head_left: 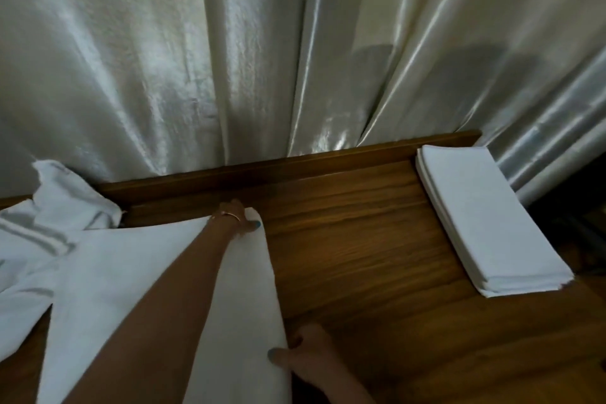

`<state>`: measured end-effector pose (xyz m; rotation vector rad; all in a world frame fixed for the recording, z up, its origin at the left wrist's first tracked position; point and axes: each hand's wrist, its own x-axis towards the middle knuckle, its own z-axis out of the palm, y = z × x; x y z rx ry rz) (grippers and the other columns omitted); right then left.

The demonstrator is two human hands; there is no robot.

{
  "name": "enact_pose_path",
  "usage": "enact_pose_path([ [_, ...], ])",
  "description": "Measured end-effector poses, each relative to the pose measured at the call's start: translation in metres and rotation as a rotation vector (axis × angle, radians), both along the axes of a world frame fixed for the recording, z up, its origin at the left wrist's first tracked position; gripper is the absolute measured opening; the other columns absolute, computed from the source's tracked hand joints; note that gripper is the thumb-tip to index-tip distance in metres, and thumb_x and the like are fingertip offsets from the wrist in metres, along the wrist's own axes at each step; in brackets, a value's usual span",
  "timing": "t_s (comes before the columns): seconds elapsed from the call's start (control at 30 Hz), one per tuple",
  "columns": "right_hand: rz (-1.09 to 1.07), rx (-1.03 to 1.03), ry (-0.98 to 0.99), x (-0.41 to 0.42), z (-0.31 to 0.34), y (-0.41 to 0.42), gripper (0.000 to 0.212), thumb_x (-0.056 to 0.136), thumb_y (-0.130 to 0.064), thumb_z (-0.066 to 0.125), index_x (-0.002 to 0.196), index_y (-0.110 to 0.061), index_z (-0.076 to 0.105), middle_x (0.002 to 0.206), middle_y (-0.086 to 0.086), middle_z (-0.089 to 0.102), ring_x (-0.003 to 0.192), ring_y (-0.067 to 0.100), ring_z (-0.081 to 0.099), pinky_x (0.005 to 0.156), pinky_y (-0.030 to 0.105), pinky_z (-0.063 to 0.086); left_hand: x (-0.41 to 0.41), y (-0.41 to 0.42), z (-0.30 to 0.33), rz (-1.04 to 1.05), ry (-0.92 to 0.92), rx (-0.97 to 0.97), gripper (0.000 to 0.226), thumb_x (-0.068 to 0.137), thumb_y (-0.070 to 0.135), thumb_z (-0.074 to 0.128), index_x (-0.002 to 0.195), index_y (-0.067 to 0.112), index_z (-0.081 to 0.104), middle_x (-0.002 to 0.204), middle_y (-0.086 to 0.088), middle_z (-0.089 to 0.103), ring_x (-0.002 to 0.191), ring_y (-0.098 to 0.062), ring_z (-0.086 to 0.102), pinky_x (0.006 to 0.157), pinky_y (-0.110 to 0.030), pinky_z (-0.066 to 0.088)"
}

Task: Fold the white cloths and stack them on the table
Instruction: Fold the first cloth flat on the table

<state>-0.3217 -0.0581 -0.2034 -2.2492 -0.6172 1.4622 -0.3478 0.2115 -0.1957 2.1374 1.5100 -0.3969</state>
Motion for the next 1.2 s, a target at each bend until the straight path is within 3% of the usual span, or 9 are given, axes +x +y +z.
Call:
enact_pose_path([
  [0.1,0.062,0.072,-0.010,0.005,-0.009,-0.004,0.026,0.077,-0.042,0.066,0.067,-0.022,0.053,0.081,-0.006,0.059,0.080,0.008,0.056,0.066,0.023,0.043,-0.003,0.008,-0.001,-0.023,-0.026,-0.029,0.075,0.082,0.049,0.064,0.143,0.015,0.036,0.146,-0.016,0.031,0.121,-0.036,0.050,0.099,-0.043,0.047],
  [0.27,-0.008,0.199,-0.182,0.034,-0.013,-0.020,0.010,0.097,-0.031,0.047,0.098,-0.021,0.045,0.111,0.010,0.065,0.105,0.026,0.061,0.086,0.032,0.046,0.036,-0.004,0.006,0.094,-0.383,-0.084,0.057,0.091,0.037,0.057,0.141,0.018,0.035,0.132,-0.015,0.049,0.068,-0.026,0.066,0.061,-0.036,0.057],
  [0.33,-0.004,0.210,-0.302,0.058,-0.010,-0.032,0.013,0.099,-0.031,0.044,0.104,-0.019,0.047,0.106,0.010,0.066,0.101,0.029,0.063,0.082,0.034,0.048,0.064,-0.014,0.010,0.056,-0.415,-0.054,0.056,0.091,0.039,0.056,0.138,0.017,0.036,0.130,-0.015,0.052,0.076,-0.028,0.066,0.052,-0.028,0.052],
  [0.47,0.047,0.191,-0.513,0.115,0.001,-0.053,0.025,0.102,-0.039,0.037,0.109,-0.019,0.050,0.092,0.003,0.067,0.087,0.023,0.065,0.075,0.034,0.051,0.122,-0.035,0.002,0.023,-0.413,0.004,0.064,0.089,0.035,0.060,0.141,0.010,0.033,0.138,-0.018,0.048,0.126,-0.036,0.048,0.097,-0.043,0.047],
  [0.63,0.119,0.050,-0.696,0.166,0.002,-0.061,0.033,0.103,-0.040,0.031,0.119,-0.016,0.047,0.103,0.006,0.068,0.094,0.023,0.066,0.073,0.033,0.047,0.174,-0.067,-0.011,-0.026,-0.650,-0.092,0.041,0.091,0.009,0.056,0.129,0.011,0.040,0.127,-0.015,0.051,0.114,-0.030,0.055,0.096,-0.033,0.045],
  [0.87,0.214,-0.166,-0.761,0.176,-0.002,-0.075,0.033,0.102,-0.036,0.034,0.128,-0.017,0.042,0.114,0.006,0.066,0.100,0.024,0.065,0.071,0.033,0.042,0.166,-0.110,-0.017,-0.244,-0.805,-0.174,0.089,0.084,-0.015,0.053,0.148,0.034,0.013,0.157,0.010,-0.008,0.130,-0.014,0.043,0.095,-0.022,0.047],
  [0.97,0.205,-0.201,-0.884,0.172,0.004,-0.076,0.039,0.100,-0.043,0.038,0.129,-0.016,0.037,0.119,0.005,0.061,0.102,0.022,0.063,0.072,0.033,0.045,0.131,-0.112,-0.028,-0.211,-0.707,0.062,0.070,0.090,-0.001,0.053,0.147,0.027,0.021,0.158,0.004,0.008,0.138,-0.019,0.033,0.108,-0.027,0.035],
  [1.03,0.243,-0.118,-0.975,0.171,0.007,-0.069,0.045,0.097,-0.038,0.046,0.135,-0.017,0.034,0.132,0.005,0.050,0.116,0.023,0.054,0.087,0.035,0.046,0.098,-0.106,-0.036,-0.140,-0.569,0.226,0.054,0.096,0.012,0.045,0.146,0.019,0.027,0.157,-0.003,0.019,0.143,-0.020,0.023,0.115,-0.030,0.023],
  [1.2,0.473,0.206,-0.874,0.158,0.000,-0.023,0.062,0.098,-0.057,0.025,0.152,-0.039,0.003,0.163,-0.005,0.003,0.149,0.021,0.007,0.118,0.044,0.016,0.018,-0.096,-0.048,-0.026,-0.138,0.242,0.070,0.093,0.060,0.026,0.150,0.029,0.000,0.159,-0.013,-0.010,0.145,-0.036,-0.010,0.117,-0.050,0.000],
])
